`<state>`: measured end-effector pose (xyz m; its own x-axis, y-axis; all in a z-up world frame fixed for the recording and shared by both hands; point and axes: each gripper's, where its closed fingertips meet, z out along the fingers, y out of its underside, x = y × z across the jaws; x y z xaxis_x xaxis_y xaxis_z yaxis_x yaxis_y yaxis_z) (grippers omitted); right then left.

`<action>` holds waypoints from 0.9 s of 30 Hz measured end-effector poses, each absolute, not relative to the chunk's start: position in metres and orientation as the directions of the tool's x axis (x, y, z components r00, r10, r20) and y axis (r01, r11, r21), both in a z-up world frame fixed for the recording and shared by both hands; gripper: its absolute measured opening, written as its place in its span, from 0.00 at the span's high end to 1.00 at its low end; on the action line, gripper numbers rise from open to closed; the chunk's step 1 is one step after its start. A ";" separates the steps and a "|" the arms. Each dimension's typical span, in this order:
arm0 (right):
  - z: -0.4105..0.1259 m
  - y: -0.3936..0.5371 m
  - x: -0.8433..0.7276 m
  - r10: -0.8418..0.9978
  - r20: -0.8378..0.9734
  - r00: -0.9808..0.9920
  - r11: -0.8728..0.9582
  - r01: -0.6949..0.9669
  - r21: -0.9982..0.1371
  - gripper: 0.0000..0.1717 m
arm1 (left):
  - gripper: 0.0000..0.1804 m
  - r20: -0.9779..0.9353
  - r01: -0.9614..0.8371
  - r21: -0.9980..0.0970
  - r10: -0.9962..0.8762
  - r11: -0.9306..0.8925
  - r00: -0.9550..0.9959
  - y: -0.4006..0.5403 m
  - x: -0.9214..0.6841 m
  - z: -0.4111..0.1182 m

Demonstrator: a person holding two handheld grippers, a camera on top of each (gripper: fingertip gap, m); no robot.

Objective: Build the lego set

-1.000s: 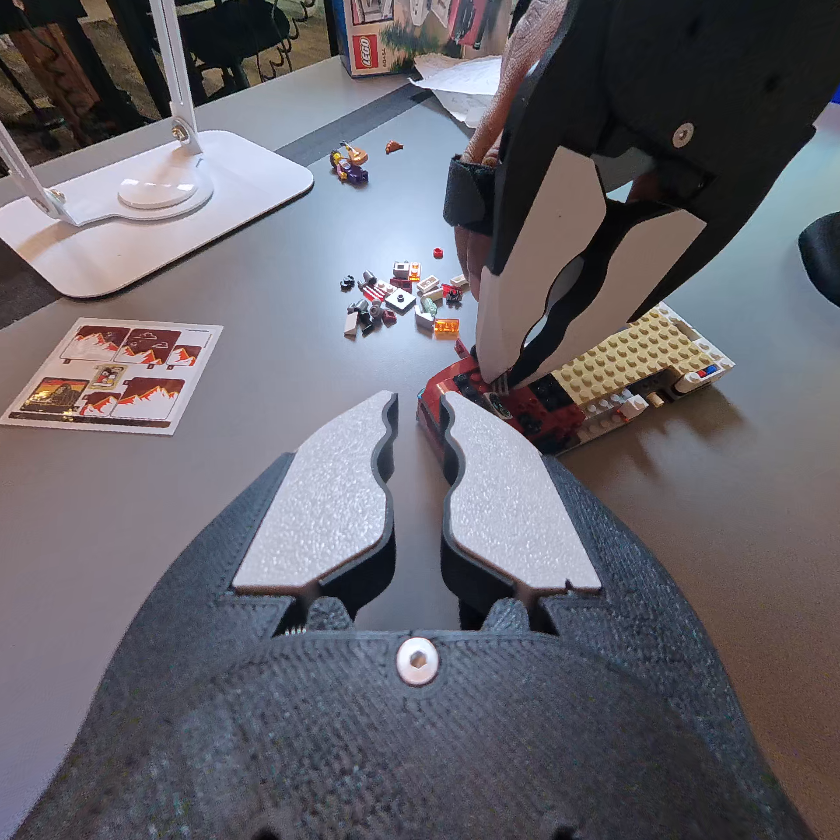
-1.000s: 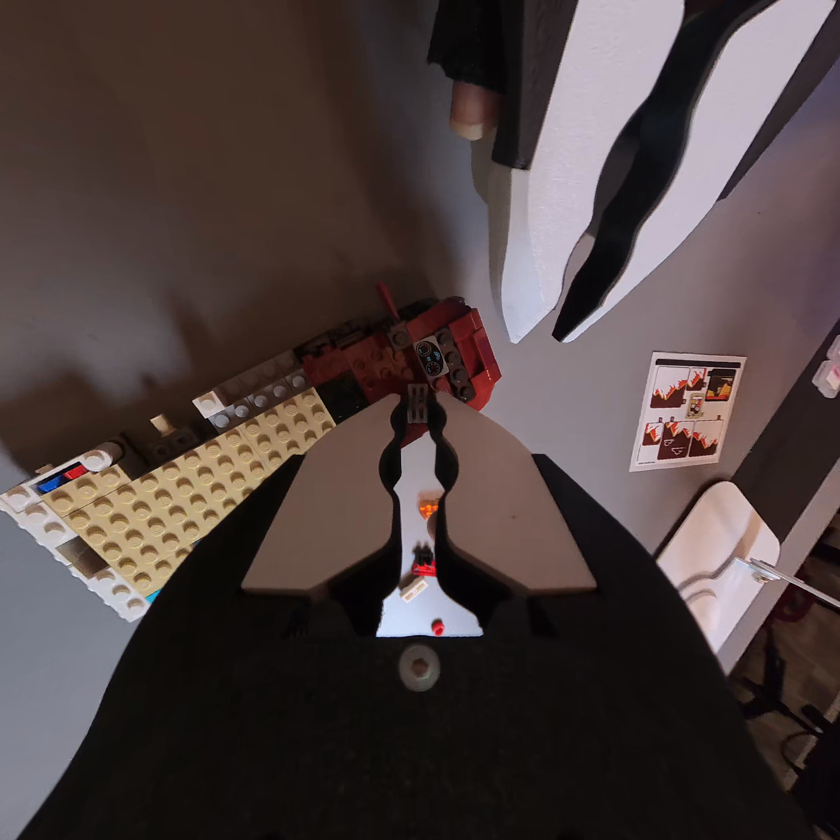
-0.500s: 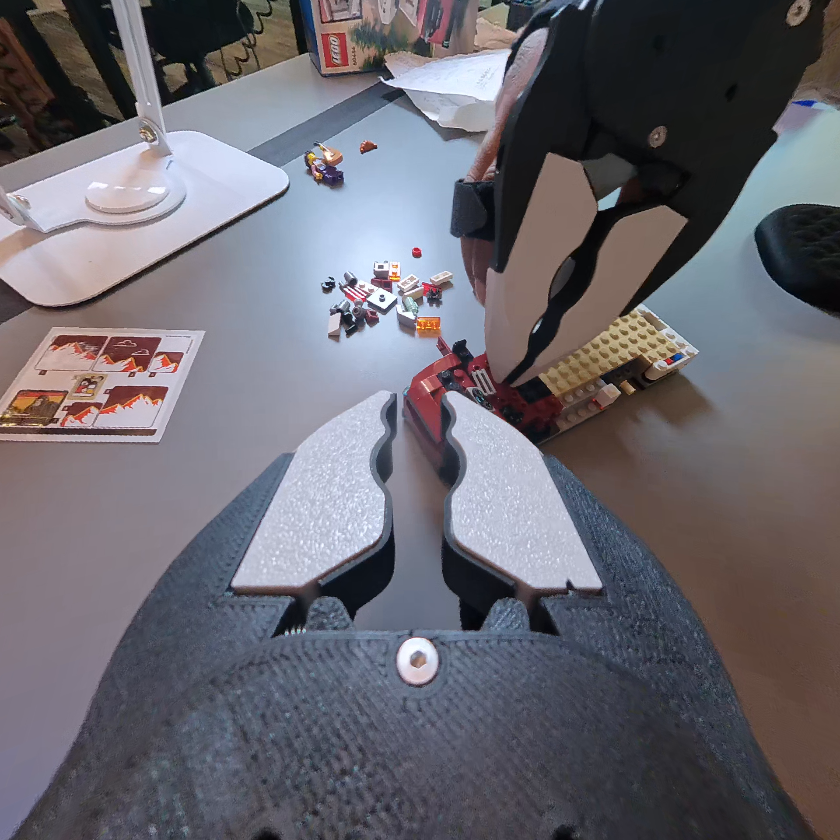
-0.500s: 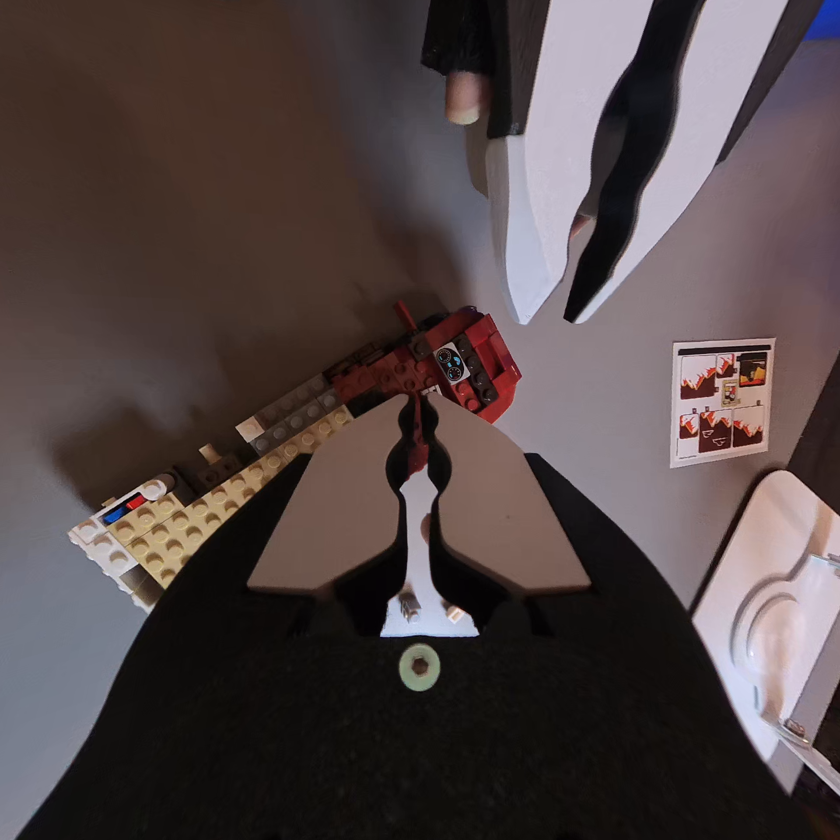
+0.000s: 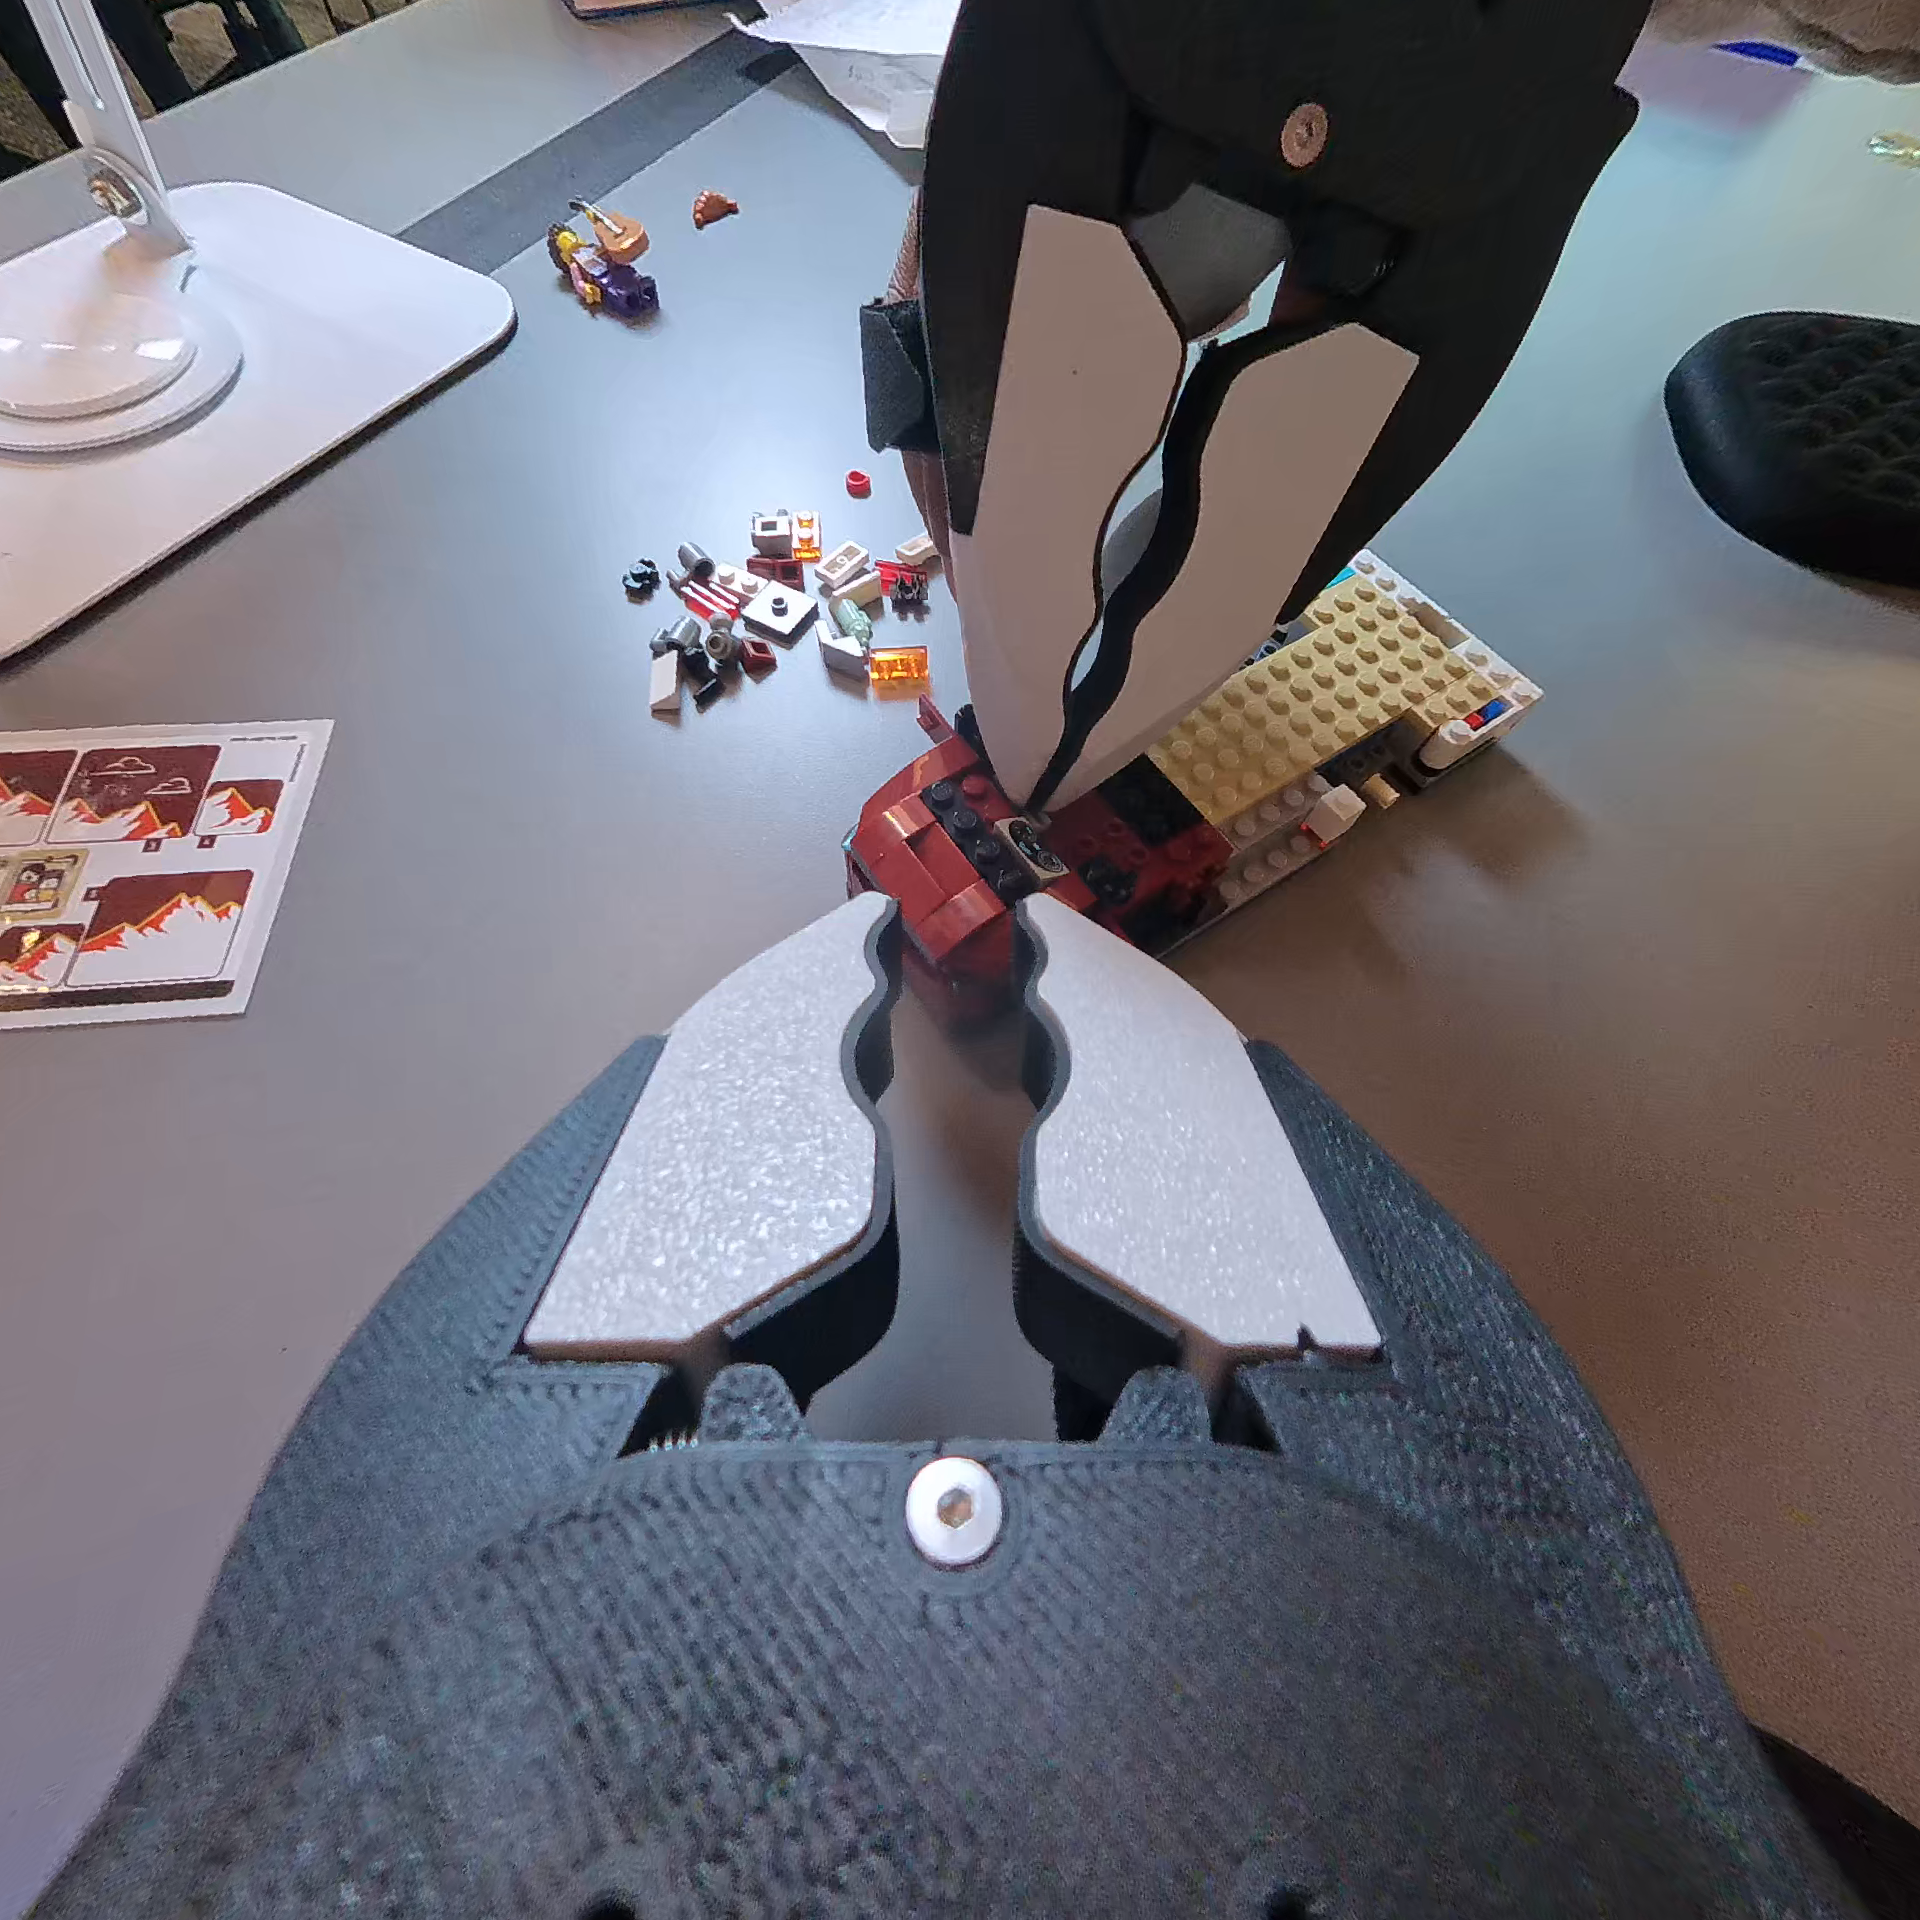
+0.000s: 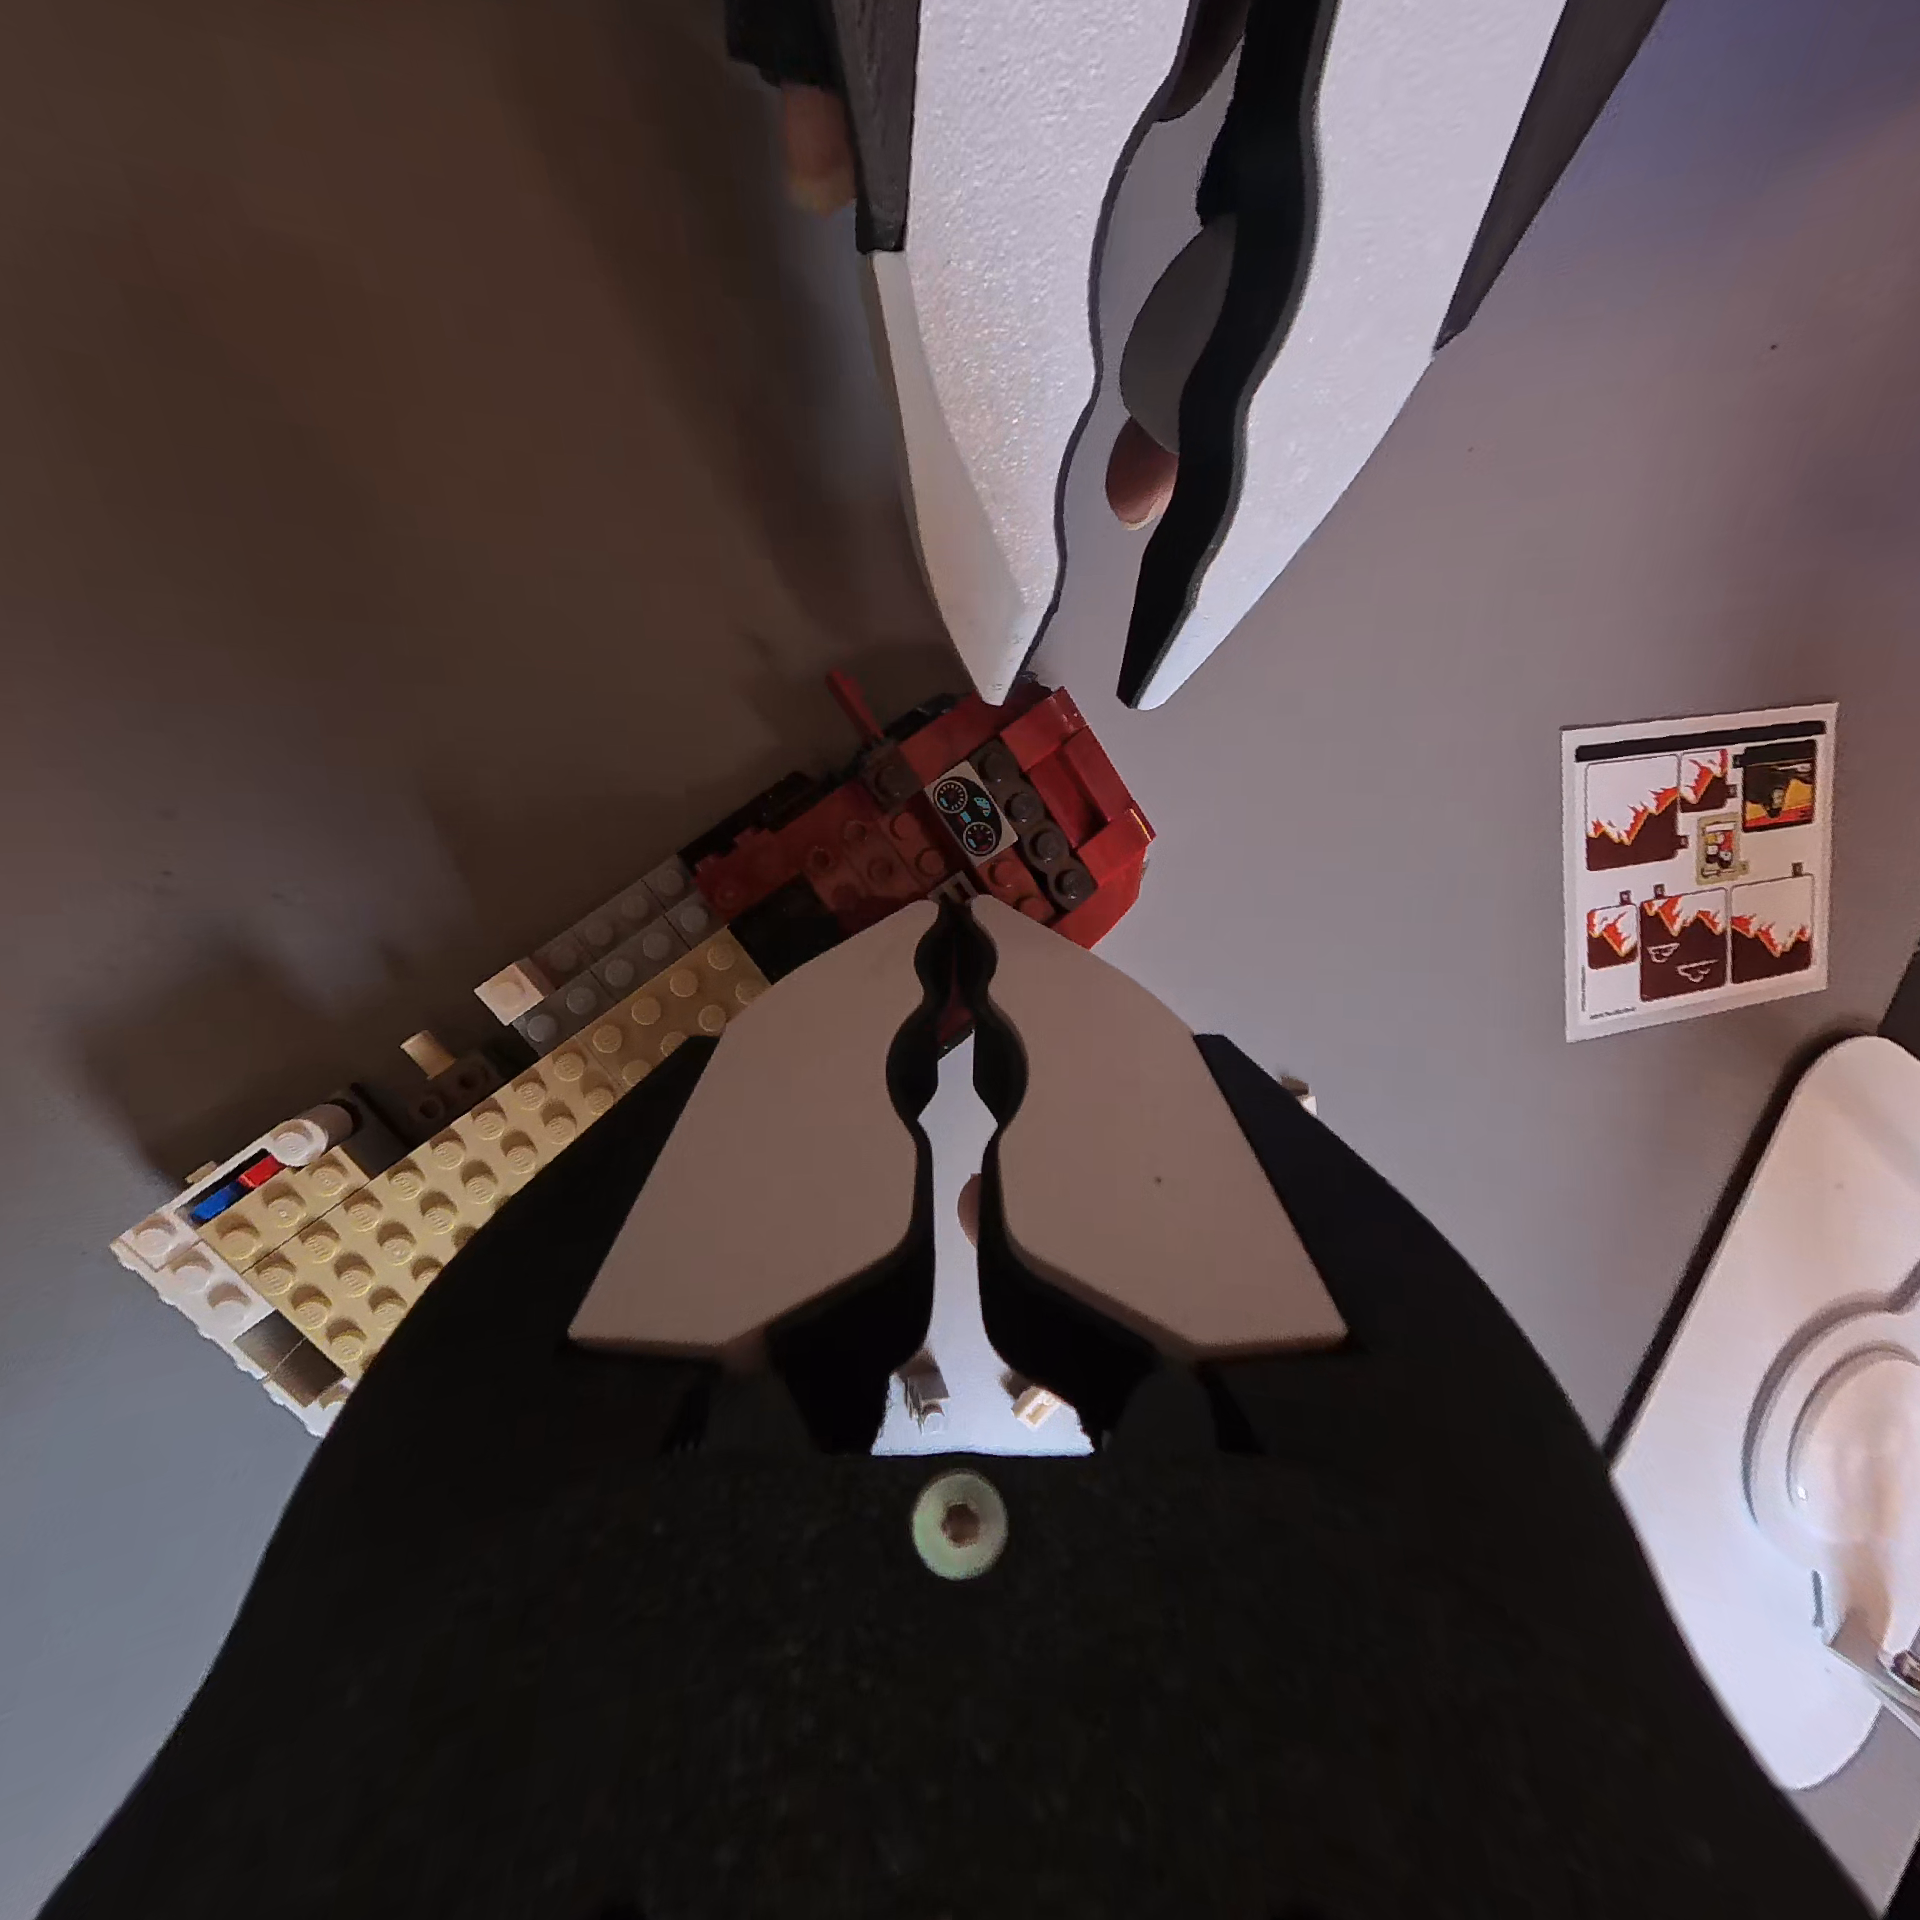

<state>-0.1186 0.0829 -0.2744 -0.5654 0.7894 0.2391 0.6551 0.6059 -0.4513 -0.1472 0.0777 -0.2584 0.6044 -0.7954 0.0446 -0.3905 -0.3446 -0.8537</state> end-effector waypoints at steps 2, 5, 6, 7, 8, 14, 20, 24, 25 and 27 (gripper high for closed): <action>-0.274 0.083 -0.119 0.796 0.233 -0.559 0.598 0.662 -0.452 1.00 | 0.89 0.042 -0.393 -0.853 -0.797 -0.342 0.602 0.077 -0.147 -0.259; -0.274 0.083 -0.119 0.802 0.226 -0.553 0.589 0.671 -0.450 0.99 | 0.88 0.043 -0.399 -0.850 -0.801 -0.343 0.597 0.076 -0.146 -0.260; -0.274 0.083 -0.119 0.805 0.220 -0.551 0.585 0.674 -0.450 0.99 | 0.88 0.043 -0.401 -0.849 -0.802 -0.343 0.596 0.076 -0.146 -0.260; -0.274 0.083 -0.119 0.808 0.216 -0.548 0.580 0.677 -0.452 0.99 | 0.88 0.043 -0.404 -0.848 -0.804 -0.343 0.593 0.075 -0.146 -0.260; -0.274 0.083 -0.119 0.811 0.214 -0.544 0.576 0.679 -0.455 0.98 | 0.88 0.045 -0.407 -0.846 -0.808 -0.343 0.588 0.075 -0.145 -0.261; -0.274 0.082 -0.119 0.836 0.184 -0.516 0.535 0.695 -0.481 0.97 | 0.83 0.051 -0.432 -0.831 -0.823 -0.349 0.566 0.071 -0.143 -0.267; -0.274 0.080 -0.118 0.853 0.176 -0.492 0.508 0.701 -0.501 0.96 | 0.83 0.038 -0.430 -0.836 -0.817 -0.341 0.575 0.074 -0.142 -0.268; -0.270 0.078 -0.118 0.875 0.167 -0.454 0.464 0.692 -0.554 0.95 | 0.84 0.030 -0.428 -0.839 -0.814 -0.336 0.581 0.075 -0.143 -0.267; -0.269 0.077 -0.118 0.881 0.165 -0.443 0.452 0.688 -0.568 0.95 | 0.84 0.031 -0.425 -0.840 -0.813 -0.336 0.581 0.076 -0.144 -0.266; -0.267 0.076 -0.117 0.892 0.164 -0.421 0.429 0.678 -0.597 0.95 | 0.84 0.033 -0.420 -0.843 -0.810 -0.338 0.586 0.076 -0.145 -0.265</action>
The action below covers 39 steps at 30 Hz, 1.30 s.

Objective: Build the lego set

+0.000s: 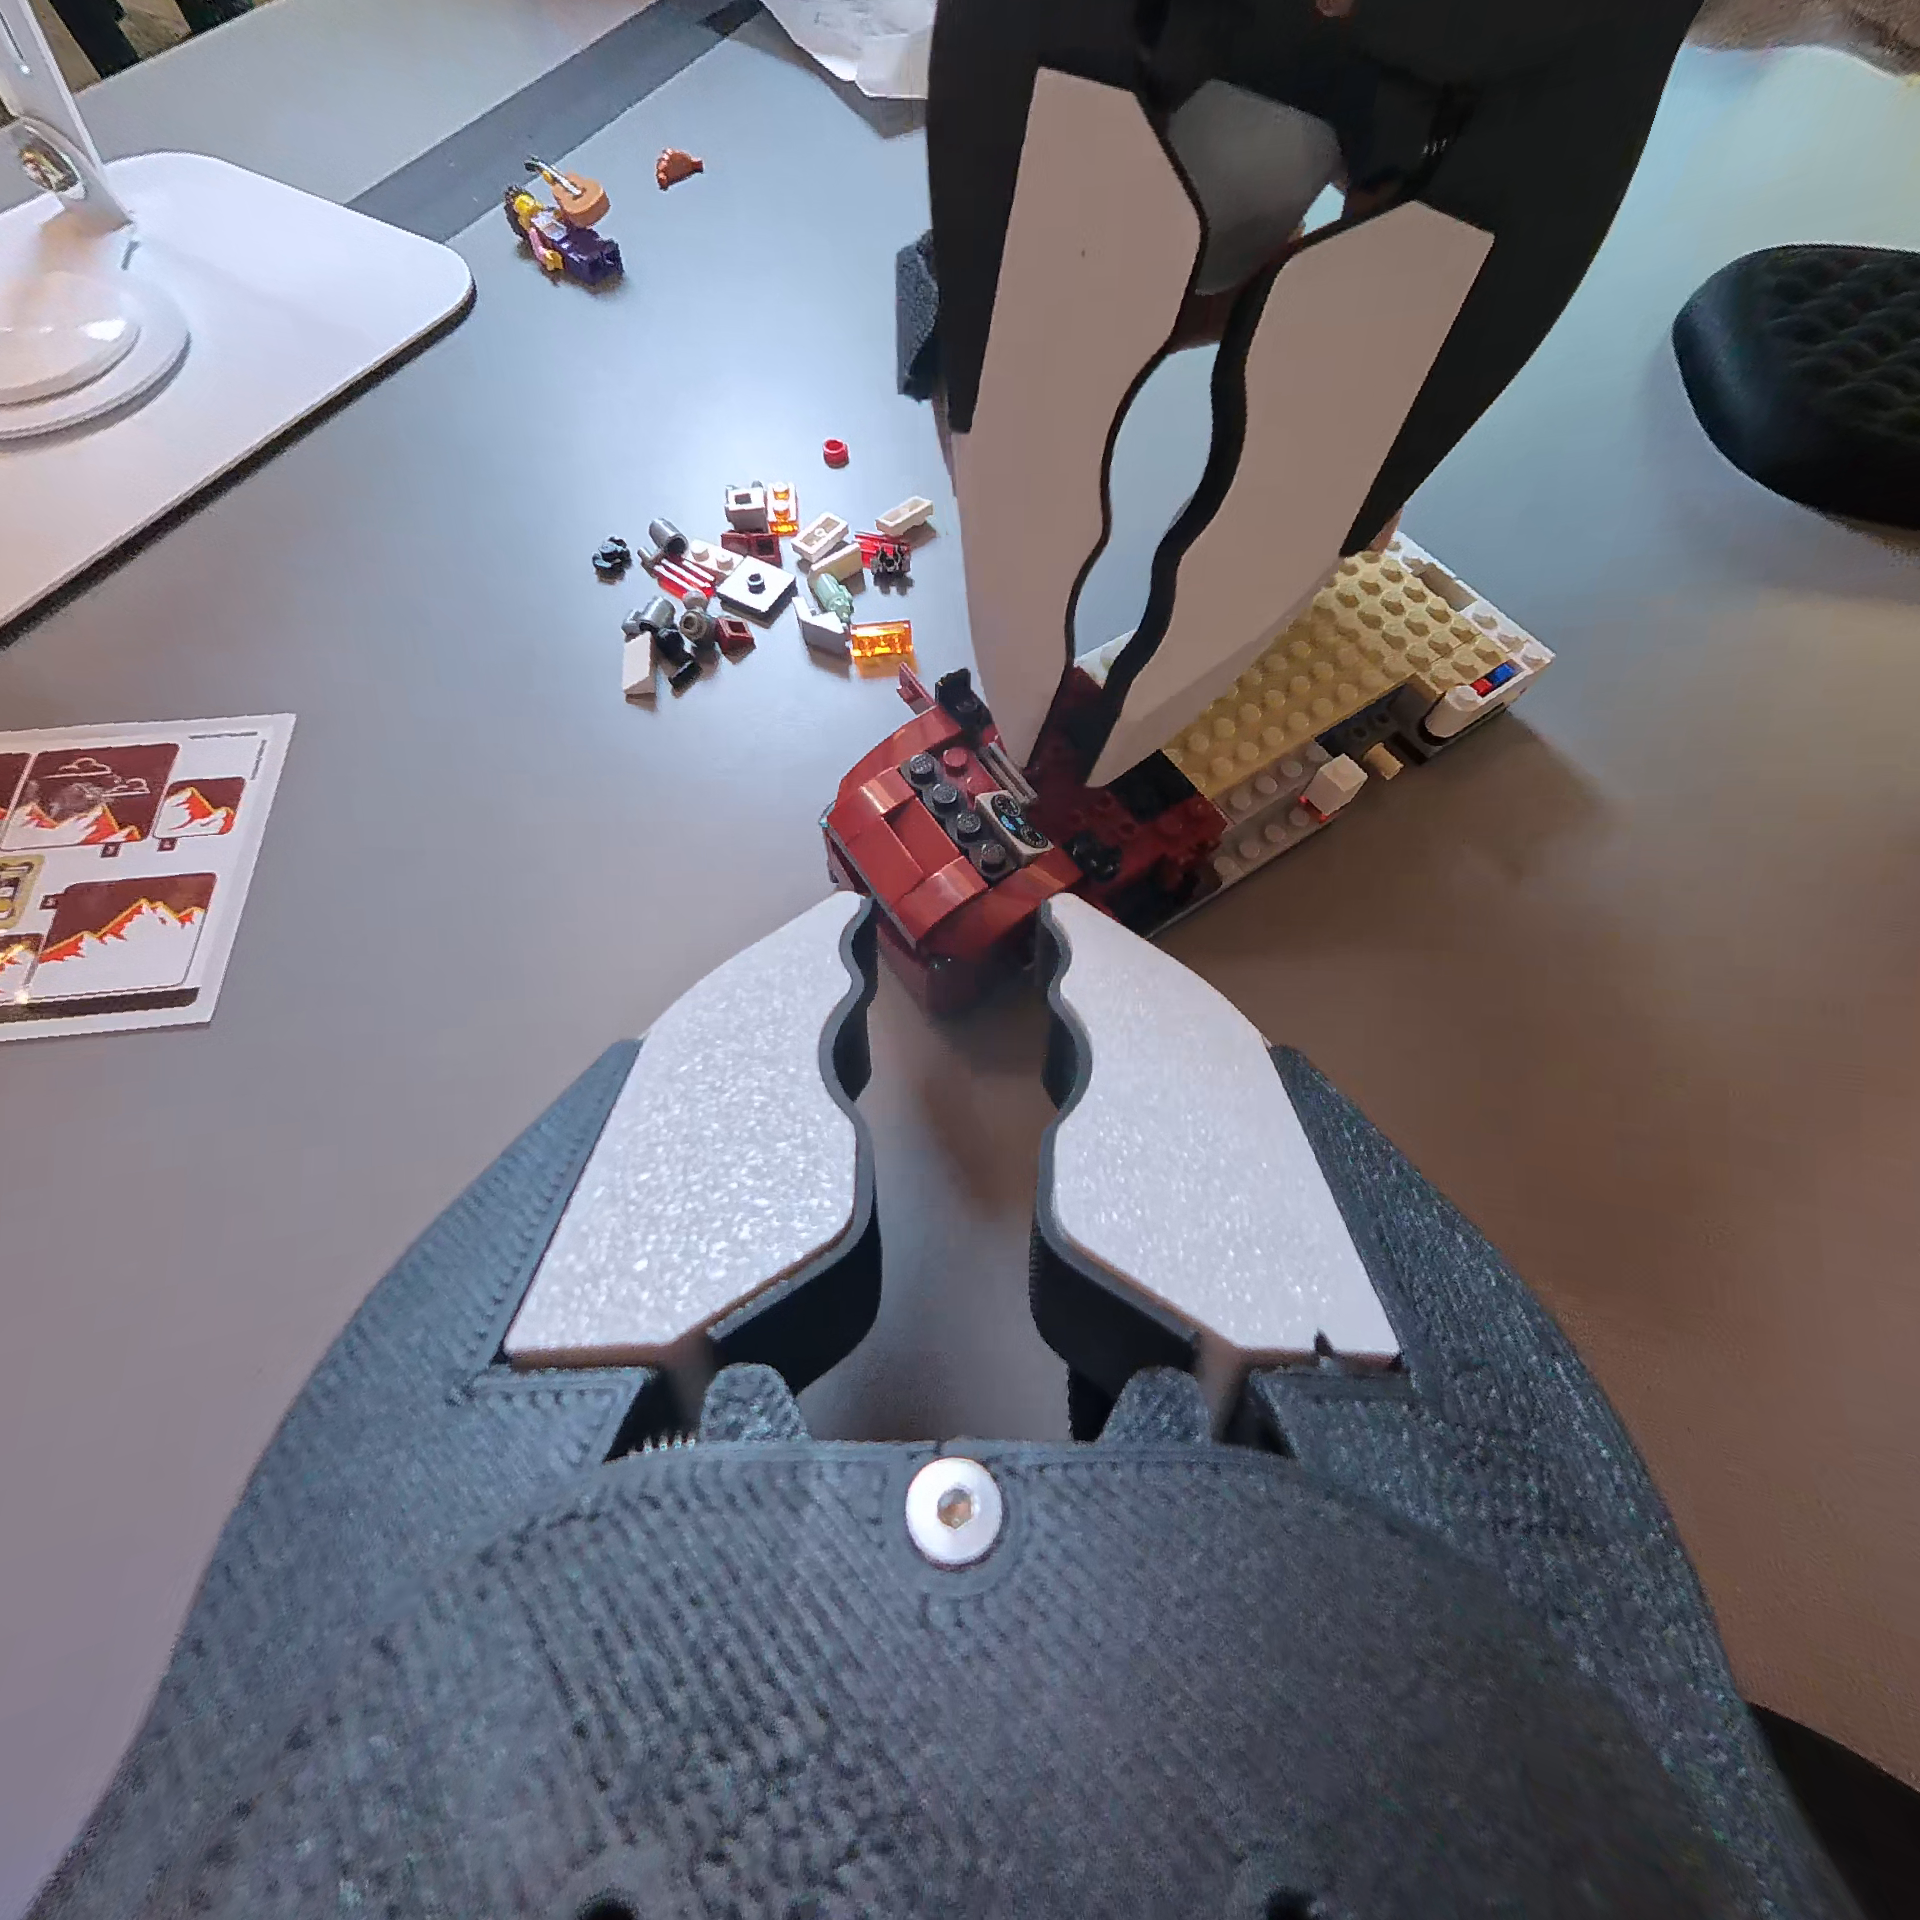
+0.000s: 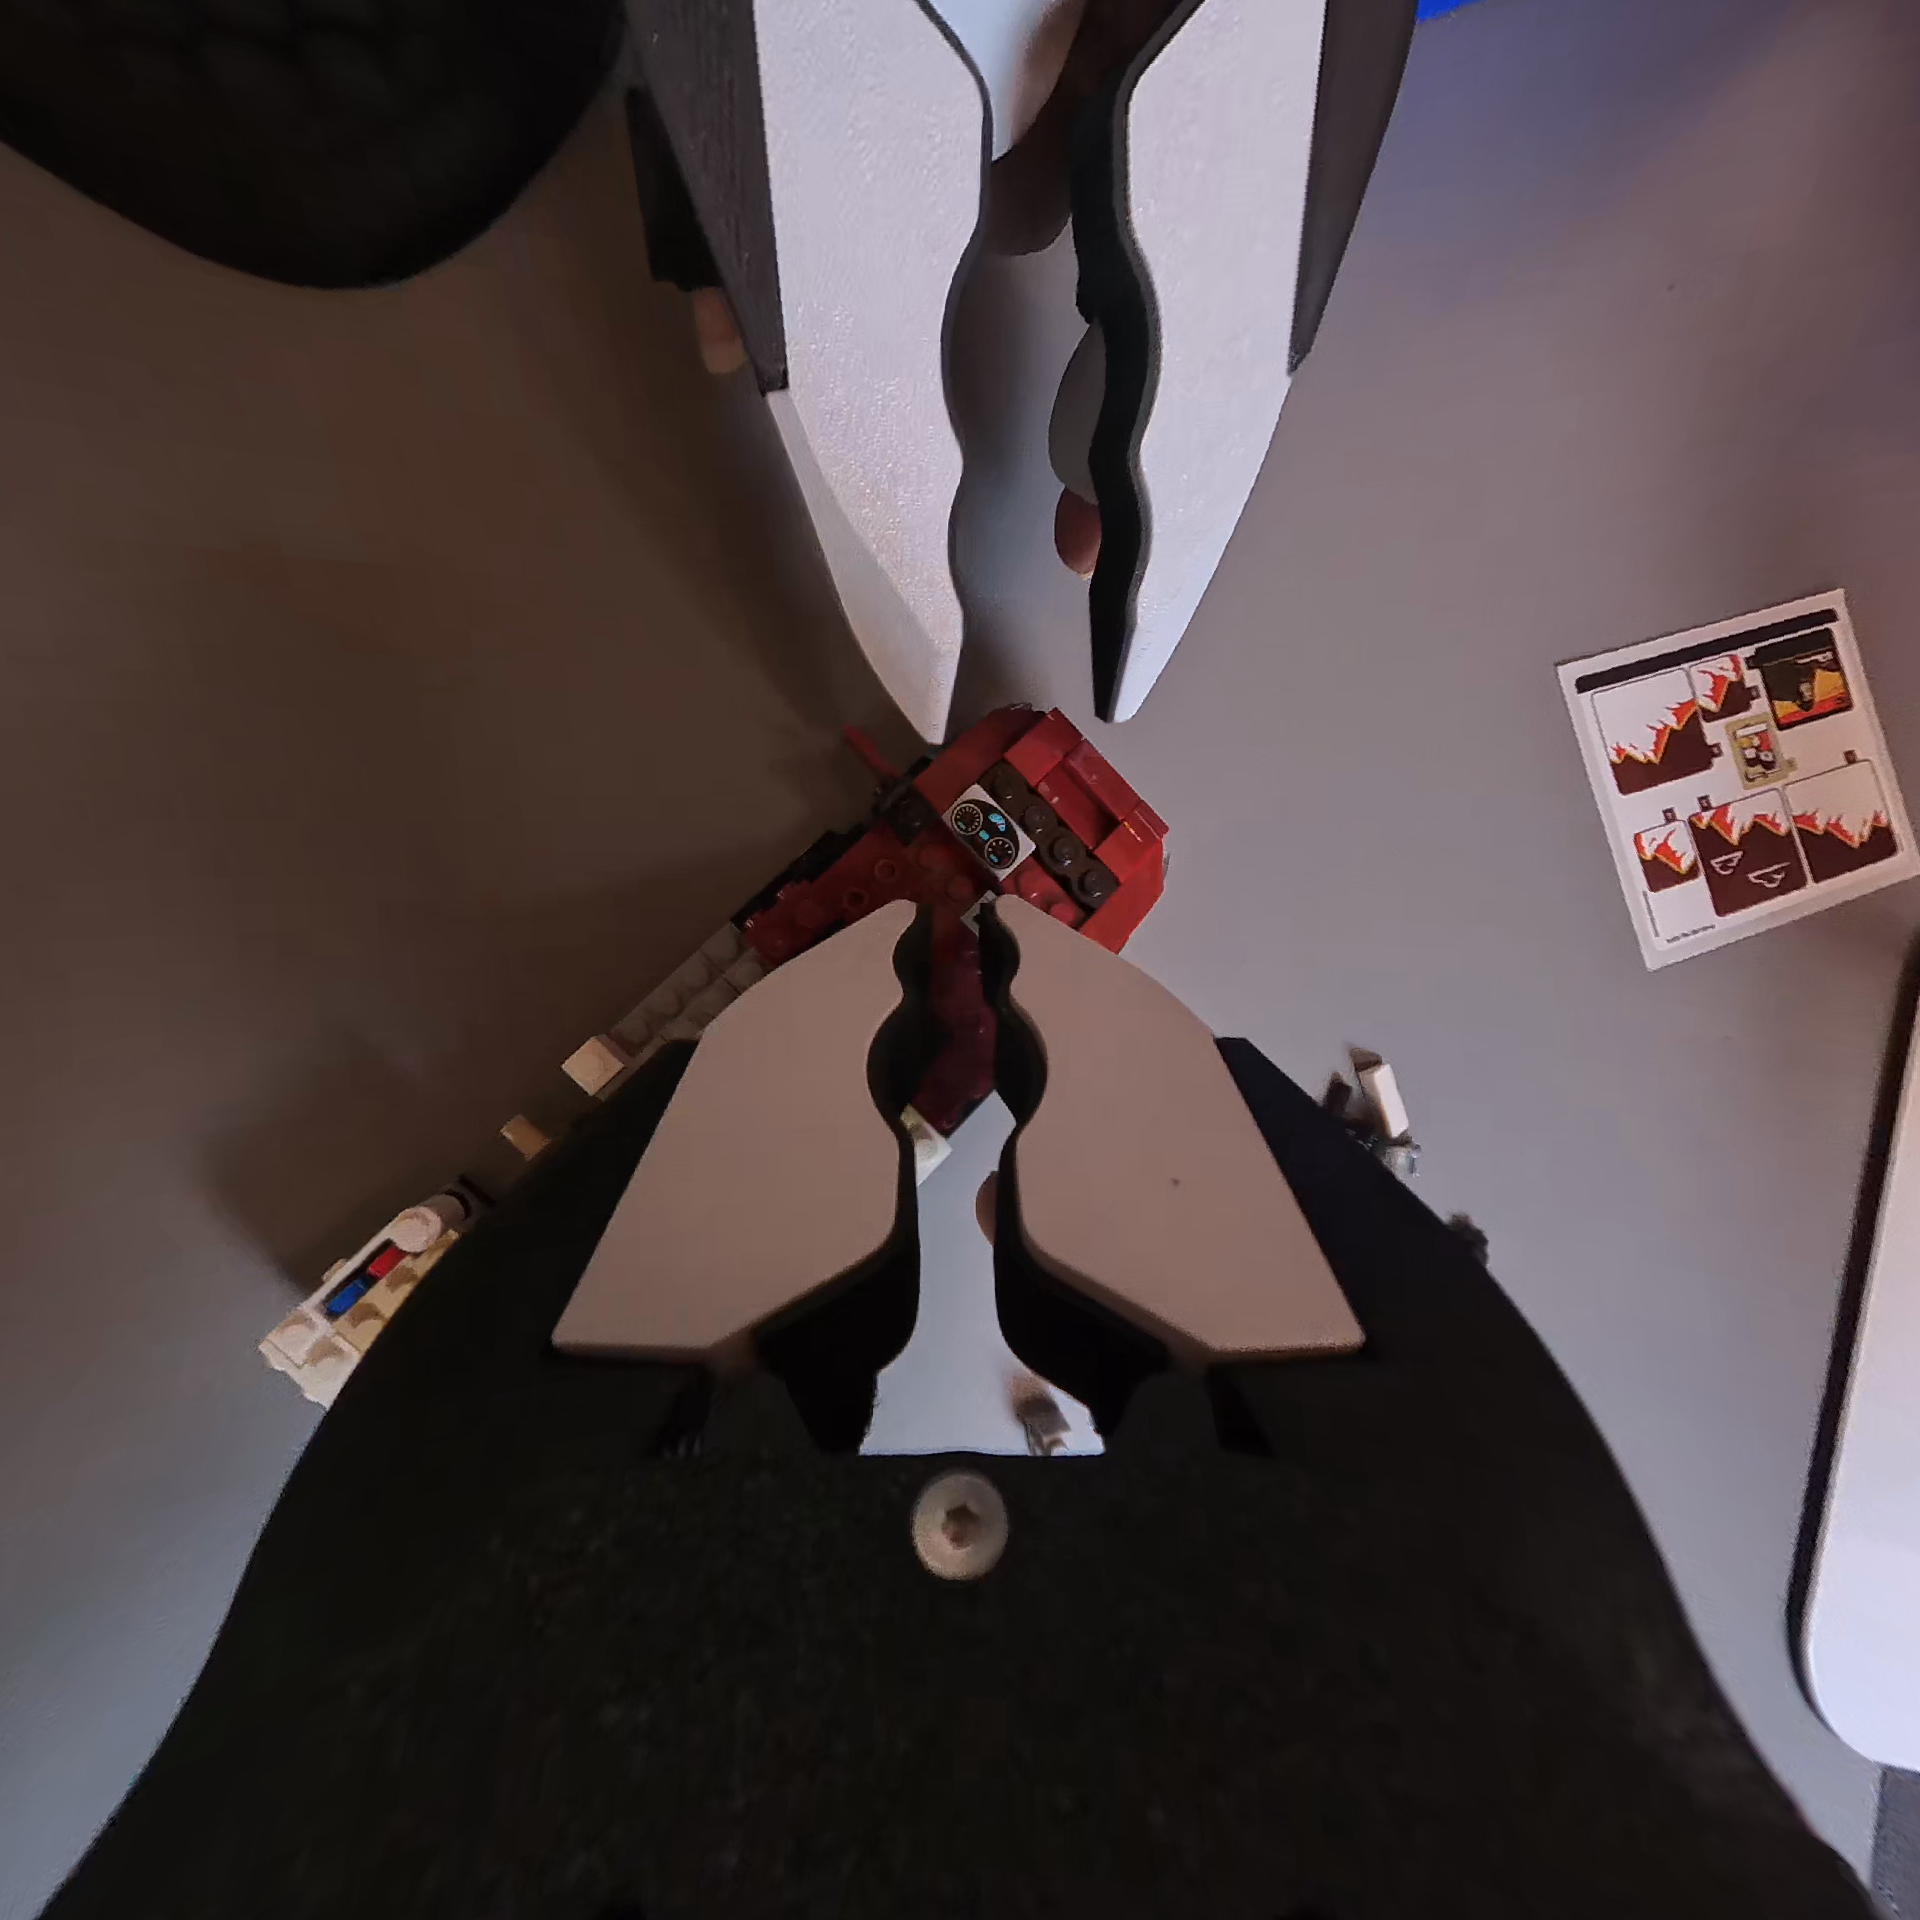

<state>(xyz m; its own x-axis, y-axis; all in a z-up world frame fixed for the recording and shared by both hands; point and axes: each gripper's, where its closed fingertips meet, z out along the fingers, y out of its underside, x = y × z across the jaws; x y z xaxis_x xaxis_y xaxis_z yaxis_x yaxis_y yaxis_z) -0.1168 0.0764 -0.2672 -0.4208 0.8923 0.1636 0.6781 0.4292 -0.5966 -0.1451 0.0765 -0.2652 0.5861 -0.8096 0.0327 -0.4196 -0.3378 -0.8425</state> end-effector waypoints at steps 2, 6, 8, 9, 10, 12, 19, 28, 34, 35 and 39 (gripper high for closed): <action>-0.264 0.076 -0.115 0.905 0.160 -0.394 0.402 0.670 -0.624 0.95 | 0.83 0.036 -0.421 -0.840 -0.810 -0.342 0.586 0.076 -0.145 -0.266; -0.258 0.077 -0.114 0.931 0.159 -0.328 0.344 0.647 -0.680 0.95 | 0.83 0.024 -0.432 -0.837 -0.810 -0.337 0.586 0.077 -0.145 -0.270; -0.256 0.082 -0.113 0.945 0.171 -0.280 0.317 0.648 -0.693 0.97 | 0.83 0.023 -0.434 -0.836 -0.812 -0.335 0.584 0.077 -0.143 -0.271; -0.255 0.083 -0.113 0.950 0.173 -0.261 0.305 0.645 -0.700 0.98 | 0.83 0.023 -0.434 -0.837 -0.813 -0.334 0.582 0.077 -0.142 -0.272; -0.254 0.084 -0.113 0.955 0.173 -0.240 0.290 0.644 -0.708 0.99 | 0.83 0.022 -0.436 -0.836 -0.813 -0.334 0.581 0.077 -0.141 -0.273; -0.254 0.084 -0.113 0.963 0.174 -0.207 0.268 0.645 -0.715 1.00 | 0.83 0.016 -0.438 -0.836 -0.813 -0.330 0.581 0.077 -0.141 -0.274; -0.262 0.083 -0.111 0.974 0.171 -0.148 0.226 0.669 -0.708 1.00 | 0.83 0.019 -0.435 -0.837 -0.813 -0.331 0.582 0.077 -0.140 -0.274; -0.265 0.089 -0.114 0.981 0.180 -0.073 0.175 0.734 -0.656 1.00 | 0.83 0.008 -0.440 -0.838 -0.814 -0.322 0.581 0.077 -0.138 -0.274; -0.269 0.088 -0.114 0.986 0.159 -0.057 0.148 0.749 -0.646 1.00 | 0.83 0.006 -0.442 -0.838 -0.816 -0.319 0.578 0.076 -0.137 -0.274; -0.269 0.088 -0.115 0.986 0.159 -0.054 0.145 0.750 -0.645 1.00 | 0.83 0.005 -0.443 -0.838 -0.816 -0.319 0.578 0.076 -0.137 -0.274; -0.269 0.089 -0.117 0.986 0.159 -0.053 0.143 0.765 -0.628 1.00 | 0.83 0.012 -0.440 -0.838 -0.817 -0.322 0.576 0.076 -0.136 -0.275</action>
